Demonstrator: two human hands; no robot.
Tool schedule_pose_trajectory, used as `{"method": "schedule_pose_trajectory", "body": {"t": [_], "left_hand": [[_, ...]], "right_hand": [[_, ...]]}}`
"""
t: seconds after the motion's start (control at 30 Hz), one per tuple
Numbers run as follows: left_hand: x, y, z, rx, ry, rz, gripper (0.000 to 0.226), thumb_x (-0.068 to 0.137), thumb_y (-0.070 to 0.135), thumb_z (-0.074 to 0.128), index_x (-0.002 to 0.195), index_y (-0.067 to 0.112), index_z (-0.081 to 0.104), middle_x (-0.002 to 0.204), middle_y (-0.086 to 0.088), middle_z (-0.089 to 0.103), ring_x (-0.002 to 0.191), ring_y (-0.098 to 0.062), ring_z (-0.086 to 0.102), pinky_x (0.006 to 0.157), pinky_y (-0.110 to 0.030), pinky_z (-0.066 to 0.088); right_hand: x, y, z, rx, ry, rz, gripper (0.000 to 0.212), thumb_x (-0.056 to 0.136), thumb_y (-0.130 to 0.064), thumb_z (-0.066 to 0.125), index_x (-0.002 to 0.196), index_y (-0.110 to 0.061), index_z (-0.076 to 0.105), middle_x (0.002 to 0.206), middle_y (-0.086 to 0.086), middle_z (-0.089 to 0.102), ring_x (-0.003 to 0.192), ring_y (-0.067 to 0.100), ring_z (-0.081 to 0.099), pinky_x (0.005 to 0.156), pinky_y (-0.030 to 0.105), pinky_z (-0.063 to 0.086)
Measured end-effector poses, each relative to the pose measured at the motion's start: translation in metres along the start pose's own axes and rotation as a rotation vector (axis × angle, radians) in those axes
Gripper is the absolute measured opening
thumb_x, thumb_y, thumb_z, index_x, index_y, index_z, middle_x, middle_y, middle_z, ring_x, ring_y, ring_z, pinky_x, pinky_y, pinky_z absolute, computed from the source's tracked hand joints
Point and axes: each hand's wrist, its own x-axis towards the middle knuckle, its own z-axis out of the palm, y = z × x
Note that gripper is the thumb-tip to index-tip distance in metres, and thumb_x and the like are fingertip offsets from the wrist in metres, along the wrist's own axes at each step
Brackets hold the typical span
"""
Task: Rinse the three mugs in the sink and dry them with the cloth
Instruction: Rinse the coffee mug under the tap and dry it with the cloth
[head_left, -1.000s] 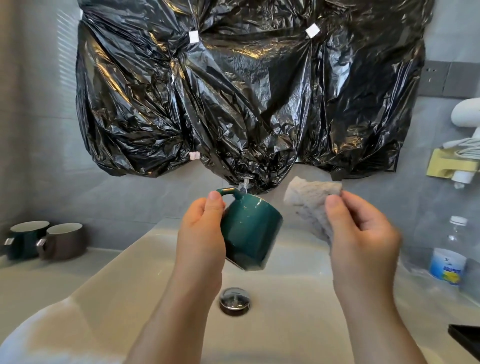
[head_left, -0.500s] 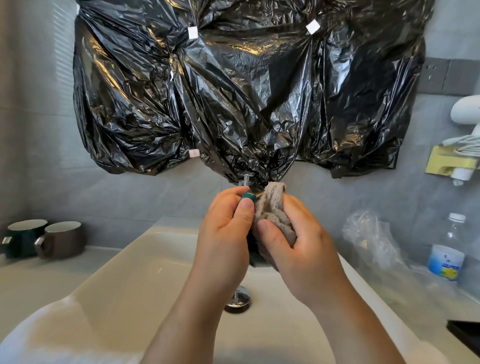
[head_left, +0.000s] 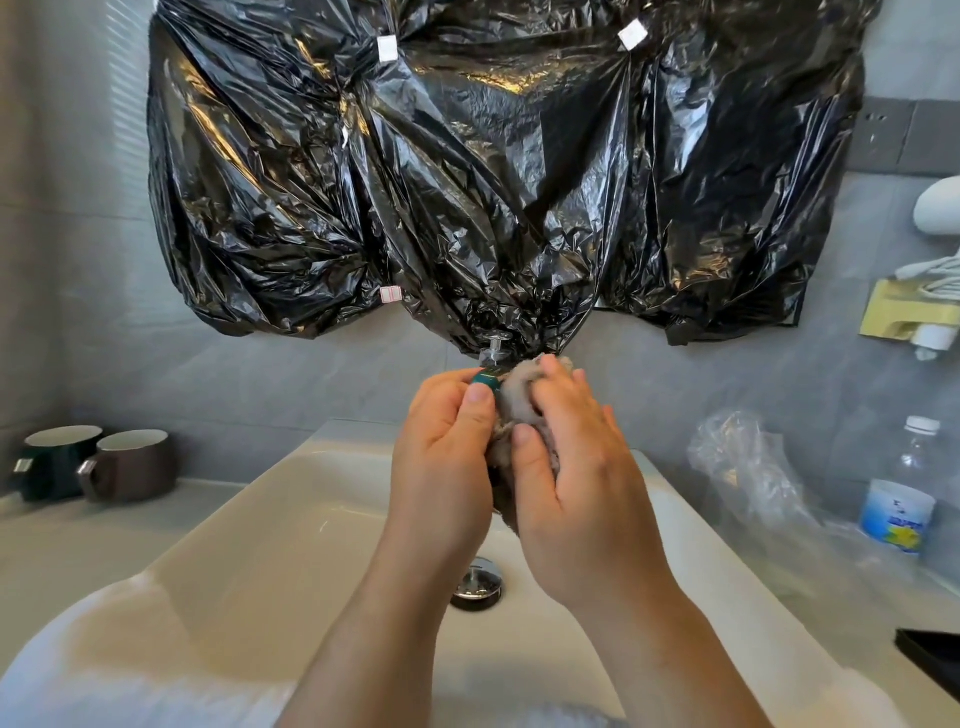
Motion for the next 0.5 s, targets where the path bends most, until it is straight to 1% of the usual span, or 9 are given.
{"method": "schedule_pose_trajectory", "body": {"t": [0.03, 0.07, 0.13, 0.17, 0.2, 0.3, 0.4, 0.47, 0.5], "left_hand": [[0.000, -0.001, 0.001, 0.016, 0.002, 0.000, 0.026, 0.087, 0.040, 0.046, 0.090, 0.030, 0.070, 0.114, -0.015, 0.068, 0.107, -0.035, 0.065, 0.097, -0.059, 0.050], [0.001, -0.002, 0.000, 0.018, 0.016, -0.006, 0.025, 0.088, 0.039, 0.047, 0.088, 0.030, 0.070, 0.110, -0.013, 0.068, 0.102, -0.033, 0.065, 0.091, -0.053, 0.052], [0.004, -0.007, -0.003, -0.068, 0.088, -0.063, 0.024, 0.096, 0.035, 0.049, 0.082, 0.023, 0.065, 0.094, -0.006, 0.066, 0.083, -0.023, 0.060, 0.073, -0.036, 0.051], [0.006, -0.008, -0.004, -0.123, 0.122, -0.099, 0.027, 0.102, 0.029, 0.048, 0.082, 0.020, 0.062, 0.085, -0.005, 0.064, 0.077, -0.019, 0.058, 0.066, -0.031, 0.049], [0.008, -0.008, -0.006, -0.164, 0.141, -0.126, 0.029, 0.106, 0.025, 0.045, 0.083, 0.017, 0.061, 0.080, -0.004, 0.063, 0.075, -0.016, 0.058, 0.064, -0.030, 0.049], [0.008, -0.010, -0.005, -0.201, 0.127, -0.113, 0.028, 0.107, 0.026, 0.044, 0.090, 0.015, 0.064, 0.083, -0.004, 0.068, 0.077, -0.013, 0.062, 0.071, -0.033, 0.052], [0.002, -0.007, 0.002, -0.146, 0.078, -0.074, 0.030, 0.091, 0.041, 0.047, 0.099, 0.022, 0.069, 0.110, -0.016, 0.070, 0.093, -0.023, 0.064, 0.086, -0.045, 0.051], [-0.001, -0.005, 0.006, -0.152, 0.096, -0.047, 0.031, 0.087, 0.042, 0.047, 0.098, 0.024, 0.071, 0.116, -0.019, 0.067, 0.103, -0.030, 0.065, 0.094, -0.052, 0.050], [-0.002, -0.005, 0.006, -0.167, 0.108, -0.034, 0.031, 0.088, 0.042, 0.047, 0.098, 0.024, 0.071, 0.116, -0.019, 0.068, 0.105, -0.031, 0.065, 0.094, -0.052, 0.050]], "right_hand": [[0.000, 0.001, 0.000, 0.001, 0.009, 0.011, 0.044, 0.097, -0.032, 0.037, 0.136, -0.022, 0.051, 0.156, -0.007, 0.038, 0.148, 0.020, 0.029, 0.120, 0.052, 0.026], [0.001, 0.001, 0.000, -0.006, -0.012, -0.002, 0.045, 0.097, -0.032, 0.037, 0.138, -0.020, 0.051, 0.157, -0.003, 0.039, 0.148, 0.020, 0.029, 0.118, 0.053, 0.028], [0.000, 0.001, 0.002, -0.039, -0.110, -0.106, 0.048, 0.099, -0.032, 0.035, 0.142, -0.020, 0.052, 0.160, -0.003, 0.035, 0.151, 0.015, 0.023, 0.122, 0.049, 0.021], [0.000, 0.000, 0.003, -0.056, -0.149, -0.159, 0.050, 0.099, -0.033, 0.032, 0.143, -0.021, 0.053, 0.159, -0.005, 0.034, 0.152, 0.013, 0.021, 0.124, 0.047, 0.017], [-0.001, 0.000, 0.004, -0.065, -0.164, -0.194, 0.052, 0.098, -0.034, 0.029, 0.142, -0.022, 0.055, 0.158, -0.006, 0.036, 0.151, 0.011, 0.022, 0.125, 0.045, 0.015], [-0.003, -0.001, 0.007, -0.061, -0.055, -0.206, 0.051, 0.097, -0.030, 0.031, 0.137, -0.017, 0.060, 0.152, -0.003, 0.045, 0.148, 0.017, 0.033, 0.123, 0.047, 0.019], [-0.003, -0.002, 0.008, -0.089, 0.106, -0.112, 0.053, 0.097, -0.028, 0.031, 0.139, -0.010, 0.057, 0.151, 0.004, 0.047, 0.145, 0.027, 0.037, 0.119, 0.054, 0.026], [-0.003, -0.001, 0.008, -0.094, 0.163, -0.079, 0.053, 0.097, -0.029, 0.031, 0.138, -0.009, 0.057, 0.150, 0.007, 0.049, 0.144, 0.028, 0.038, 0.118, 0.053, 0.028], [-0.003, 0.001, 0.007, -0.097, 0.185, -0.077, 0.051, 0.097, -0.028, 0.032, 0.135, -0.008, 0.059, 0.148, 0.008, 0.053, 0.143, 0.029, 0.041, 0.118, 0.052, 0.031]]}}
